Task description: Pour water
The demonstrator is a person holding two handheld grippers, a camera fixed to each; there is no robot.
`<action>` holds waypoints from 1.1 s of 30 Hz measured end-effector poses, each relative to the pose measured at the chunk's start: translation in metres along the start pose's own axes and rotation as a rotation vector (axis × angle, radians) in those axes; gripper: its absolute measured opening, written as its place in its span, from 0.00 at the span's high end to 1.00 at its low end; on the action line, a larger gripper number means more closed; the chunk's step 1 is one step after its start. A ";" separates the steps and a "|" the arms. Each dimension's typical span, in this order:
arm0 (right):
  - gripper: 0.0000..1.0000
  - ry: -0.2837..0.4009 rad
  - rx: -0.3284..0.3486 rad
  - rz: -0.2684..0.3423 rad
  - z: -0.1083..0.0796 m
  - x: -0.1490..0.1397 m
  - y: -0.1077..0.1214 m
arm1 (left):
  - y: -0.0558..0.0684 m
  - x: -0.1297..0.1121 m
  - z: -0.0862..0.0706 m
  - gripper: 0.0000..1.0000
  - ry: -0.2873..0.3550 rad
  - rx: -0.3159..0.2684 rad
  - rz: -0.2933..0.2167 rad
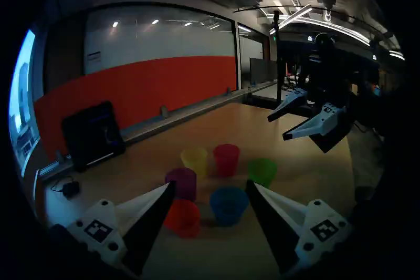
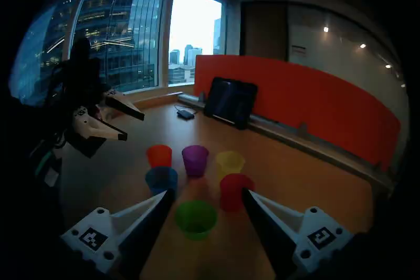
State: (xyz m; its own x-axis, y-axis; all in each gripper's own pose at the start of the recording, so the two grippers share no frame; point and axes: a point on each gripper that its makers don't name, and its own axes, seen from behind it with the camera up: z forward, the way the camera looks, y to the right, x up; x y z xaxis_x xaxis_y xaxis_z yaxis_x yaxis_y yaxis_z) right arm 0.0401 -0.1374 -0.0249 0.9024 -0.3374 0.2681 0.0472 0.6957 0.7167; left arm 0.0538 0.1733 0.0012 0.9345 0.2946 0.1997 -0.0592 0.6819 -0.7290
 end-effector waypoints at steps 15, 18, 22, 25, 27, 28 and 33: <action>0.00 -0.076 0.065 -0.044 0.010 -0.019 -0.004 | 0.016 -0.020 0.017 0.01 -0.073 -0.089 0.040; 0.00 -0.091 0.077 -0.051 0.013 -0.025 -0.006 | 0.021 -0.025 0.020 0.01 -0.091 -0.107 0.055; 0.00 -0.111 0.093 -0.055 0.017 -0.033 -0.008 | 0.025 -0.029 0.024 0.02 -0.111 -0.129 0.074; 0.00 -0.125 0.104 -0.057 0.019 -0.039 -0.010 | 0.028 -0.033 0.026 0.01 -0.126 -0.145 0.087; 0.00 -0.135 0.110 -0.059 0.020 -0.042 -0.010 | 0.030 -0.036 0.028 0.02 -0.137 -0.157 0.095; 0.01 -0.139 0.114 -0.060 0.021 -0.044 -0.011 | 0.031 -0.038 0.028 0.02 -0.142 -0.162 0.098; 0.00 -0.162 0.131 -0.066 0.024 -0.052 -0.013 | 0.034 -0.045 0.033 0.02 -0.168 -0.184 0.117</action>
State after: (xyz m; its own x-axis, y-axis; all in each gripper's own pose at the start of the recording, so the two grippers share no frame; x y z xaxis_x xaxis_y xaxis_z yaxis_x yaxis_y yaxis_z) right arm -0.0181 -0.1437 -0.0325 0.8179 -0.4846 0.3101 0.0384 0.5837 0.8110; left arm -0.0023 0.2054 -0.0113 0.8527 0.4819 0.2016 -0.0844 0.5079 -0.8573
